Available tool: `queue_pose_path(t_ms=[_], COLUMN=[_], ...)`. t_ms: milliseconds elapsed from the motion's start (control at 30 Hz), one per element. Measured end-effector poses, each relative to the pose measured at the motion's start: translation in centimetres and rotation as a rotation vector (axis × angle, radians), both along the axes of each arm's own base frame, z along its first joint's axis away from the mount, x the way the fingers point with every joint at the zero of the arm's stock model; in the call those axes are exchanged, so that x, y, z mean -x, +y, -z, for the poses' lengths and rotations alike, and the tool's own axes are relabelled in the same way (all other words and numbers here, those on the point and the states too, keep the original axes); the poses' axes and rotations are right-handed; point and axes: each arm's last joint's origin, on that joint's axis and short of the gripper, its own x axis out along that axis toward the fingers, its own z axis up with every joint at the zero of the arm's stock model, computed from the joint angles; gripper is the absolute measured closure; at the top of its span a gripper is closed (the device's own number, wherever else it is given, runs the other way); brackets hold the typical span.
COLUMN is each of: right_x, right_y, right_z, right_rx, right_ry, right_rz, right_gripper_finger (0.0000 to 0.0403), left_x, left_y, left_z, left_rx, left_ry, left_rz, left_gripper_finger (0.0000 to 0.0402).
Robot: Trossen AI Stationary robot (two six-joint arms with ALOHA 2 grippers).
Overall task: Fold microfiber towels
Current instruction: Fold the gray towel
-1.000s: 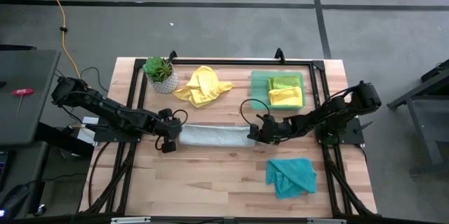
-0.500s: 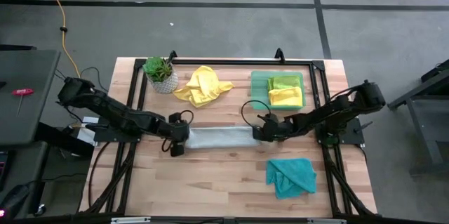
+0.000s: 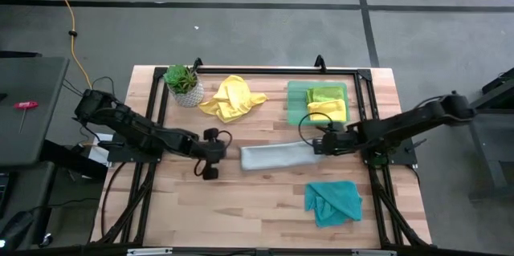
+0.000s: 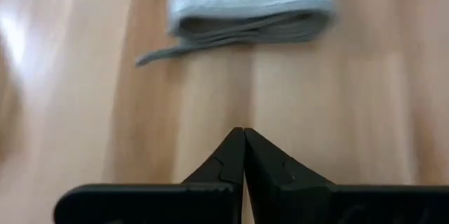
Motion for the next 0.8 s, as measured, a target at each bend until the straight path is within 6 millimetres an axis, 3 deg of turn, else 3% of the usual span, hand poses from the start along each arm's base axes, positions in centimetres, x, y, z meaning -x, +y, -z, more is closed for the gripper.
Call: queue_pose_path(t_ms=[200, 333, 533, 800], right_x=[2.0, 1.8, -0.1, -4.4], right_y=[-0.4, -0.4, 0.0, 0.7], right_z=[-1.4, -2.3, -4.2, -4.9], right_rx=[0.012, 0.016, 0.033, 0.050], right_ry=[-0.010, -0.054, -0.089, -0.224], right_rz=[0.010, 0.014, -0.040, -0.101], right_gripper_finger=[0.0402, 0.0402, 0.0403, 0.0403], left_x=[-3.0, -5.4, -7.8, -8.0], left_y=[-0.4, -0.5, -0.3, -0.2], left_z=[0.3, 1.8, 2.6, 2.3], left_rx=[0.015, 0.010, 0.004, -0.018], left_ry=[-0.036, 0.029, 0.039, 0.022], left_rz=[0.052, 0.056, 0.037, 0.022], left_gripper_finger=[0.0401, 0.0401, 0.0401, 0.0401])
